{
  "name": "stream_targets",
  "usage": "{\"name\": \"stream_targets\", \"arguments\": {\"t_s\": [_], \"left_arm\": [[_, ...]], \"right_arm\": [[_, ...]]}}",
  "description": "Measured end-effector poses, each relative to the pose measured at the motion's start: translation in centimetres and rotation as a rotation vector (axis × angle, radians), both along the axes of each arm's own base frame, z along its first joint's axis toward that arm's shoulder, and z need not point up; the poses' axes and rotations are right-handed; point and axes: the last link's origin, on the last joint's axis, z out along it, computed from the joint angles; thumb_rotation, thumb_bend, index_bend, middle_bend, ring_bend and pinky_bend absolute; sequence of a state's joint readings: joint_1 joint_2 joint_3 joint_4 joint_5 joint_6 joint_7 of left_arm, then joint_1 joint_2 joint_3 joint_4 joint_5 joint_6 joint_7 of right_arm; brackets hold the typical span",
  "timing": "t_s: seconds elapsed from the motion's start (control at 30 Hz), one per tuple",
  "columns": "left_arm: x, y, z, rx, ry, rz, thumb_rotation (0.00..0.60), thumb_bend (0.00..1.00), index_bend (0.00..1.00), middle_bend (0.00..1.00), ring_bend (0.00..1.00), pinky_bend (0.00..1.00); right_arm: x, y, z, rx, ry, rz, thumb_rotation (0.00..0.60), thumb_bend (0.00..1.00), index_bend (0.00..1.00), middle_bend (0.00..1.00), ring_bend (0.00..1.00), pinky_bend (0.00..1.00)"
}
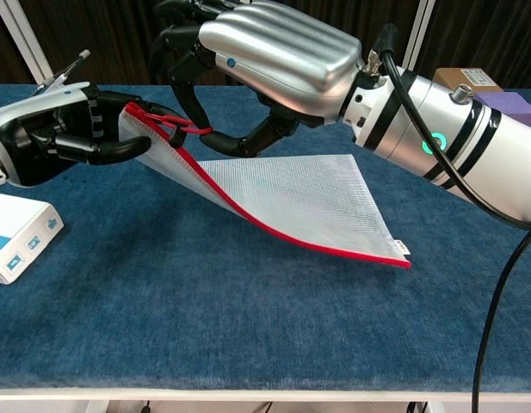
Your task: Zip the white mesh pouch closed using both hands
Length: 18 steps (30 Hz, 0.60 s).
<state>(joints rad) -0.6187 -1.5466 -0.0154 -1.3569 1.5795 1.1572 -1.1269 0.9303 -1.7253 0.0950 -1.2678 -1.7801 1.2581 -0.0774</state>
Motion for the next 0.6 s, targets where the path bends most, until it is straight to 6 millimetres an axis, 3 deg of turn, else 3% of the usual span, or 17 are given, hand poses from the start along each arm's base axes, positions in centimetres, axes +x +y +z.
{"name": "stream_targets", "arguments": {"t_s": [0.37,0.6], "left_arm": [[-0.7,0.8,0.4,-0.03,-0.146,0.104,0.6,0.49,0.63,0.26,0.1,0.14],[-2.1,1.6,0.7,0.025,-0.13,0.139,0.6,0.49,0.63,0.26,0.1,0.14]], "right_arm": [[-0.8,0.3,0.0,-0.022,0.027,0.006,0.6,0.38,0.75,0.24,0.0,0.0],[-3.5,0.9,1.3,-0.052,0.085,-0.017,0.6,0.38,0.75,0.24,0.0,0.0]]}}
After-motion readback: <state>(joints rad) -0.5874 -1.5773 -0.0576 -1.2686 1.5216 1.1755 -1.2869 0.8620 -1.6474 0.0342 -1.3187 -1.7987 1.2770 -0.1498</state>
